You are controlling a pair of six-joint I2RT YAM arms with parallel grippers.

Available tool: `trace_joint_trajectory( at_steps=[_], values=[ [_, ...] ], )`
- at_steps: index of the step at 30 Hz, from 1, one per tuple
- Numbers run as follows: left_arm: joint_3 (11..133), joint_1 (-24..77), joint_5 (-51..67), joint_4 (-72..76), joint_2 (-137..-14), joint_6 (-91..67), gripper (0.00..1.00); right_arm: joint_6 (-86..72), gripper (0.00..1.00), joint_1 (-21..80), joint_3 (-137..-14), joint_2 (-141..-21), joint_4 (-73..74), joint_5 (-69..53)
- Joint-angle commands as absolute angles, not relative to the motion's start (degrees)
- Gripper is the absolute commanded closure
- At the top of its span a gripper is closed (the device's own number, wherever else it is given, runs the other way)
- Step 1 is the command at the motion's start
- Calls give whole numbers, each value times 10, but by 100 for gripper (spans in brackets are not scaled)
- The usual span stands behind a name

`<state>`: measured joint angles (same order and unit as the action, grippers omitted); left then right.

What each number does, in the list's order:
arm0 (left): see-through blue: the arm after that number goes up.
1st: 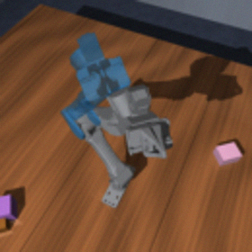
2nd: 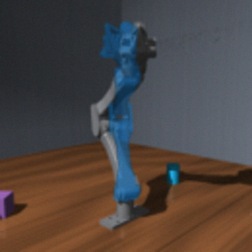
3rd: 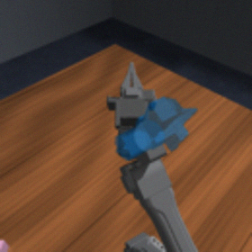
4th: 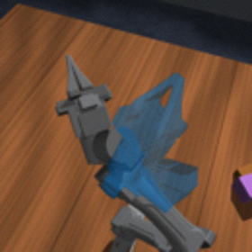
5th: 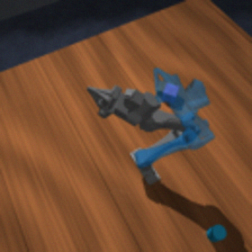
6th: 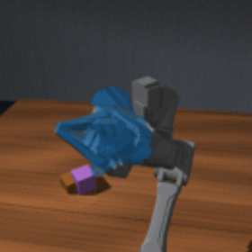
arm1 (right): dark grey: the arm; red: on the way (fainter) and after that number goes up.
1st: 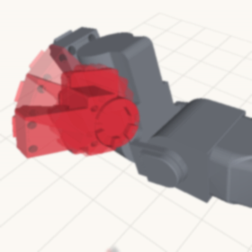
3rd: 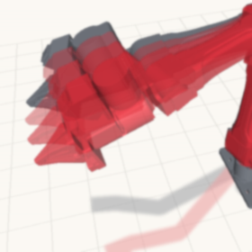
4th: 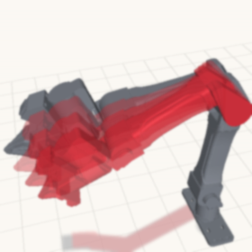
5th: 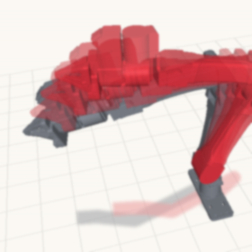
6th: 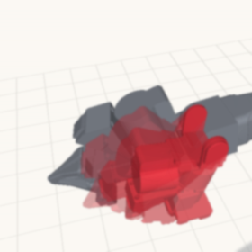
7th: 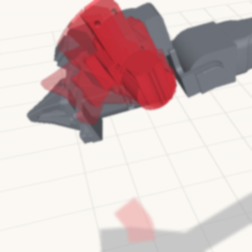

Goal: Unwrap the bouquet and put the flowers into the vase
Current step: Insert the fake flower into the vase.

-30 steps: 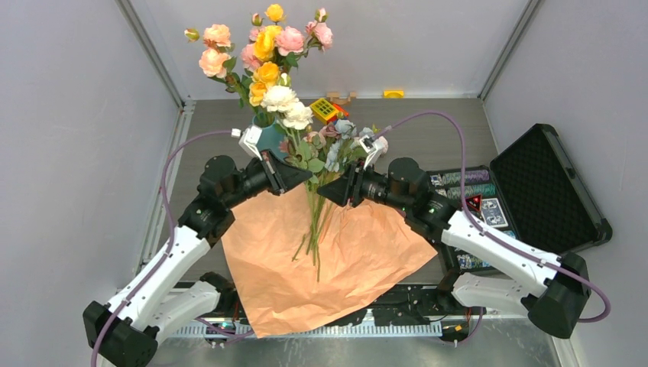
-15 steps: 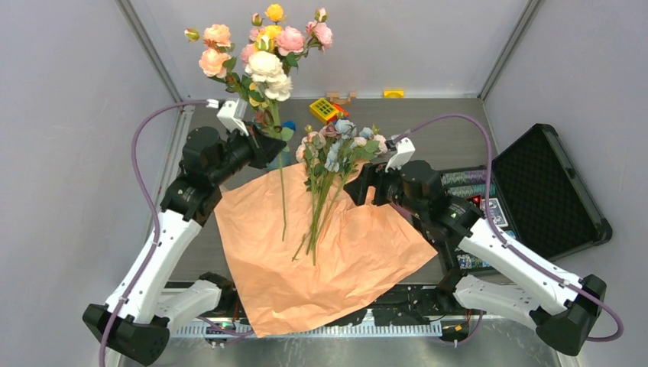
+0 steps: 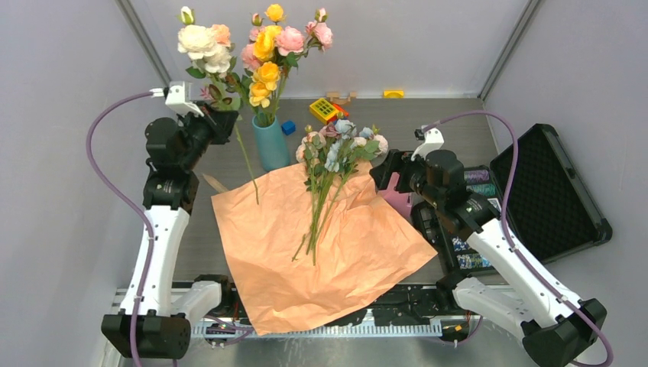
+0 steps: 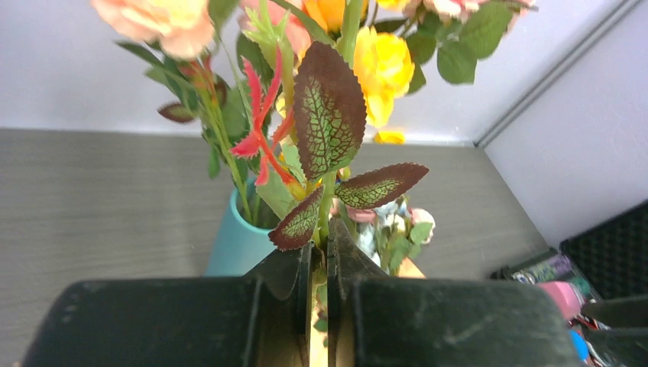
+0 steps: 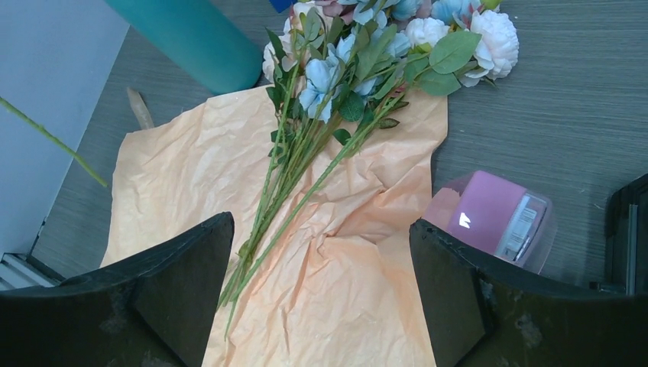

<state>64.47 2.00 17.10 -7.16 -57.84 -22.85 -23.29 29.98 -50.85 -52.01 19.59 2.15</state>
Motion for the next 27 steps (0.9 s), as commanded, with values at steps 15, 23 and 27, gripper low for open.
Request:
trace_joint_trajectory(
  at_steps=[15,23,27],
  values=[
    [666,-102,241,237,-609,-313,100,-240,10,278,-485,-465,193,23],
    [670,-101,222,378,-665,-356,100,-232,10,278,-482,-460,179,34],
    [700,-102,222,408,-703,-370,100,-231,10,278,-480,-464,162,31]
  ],
)
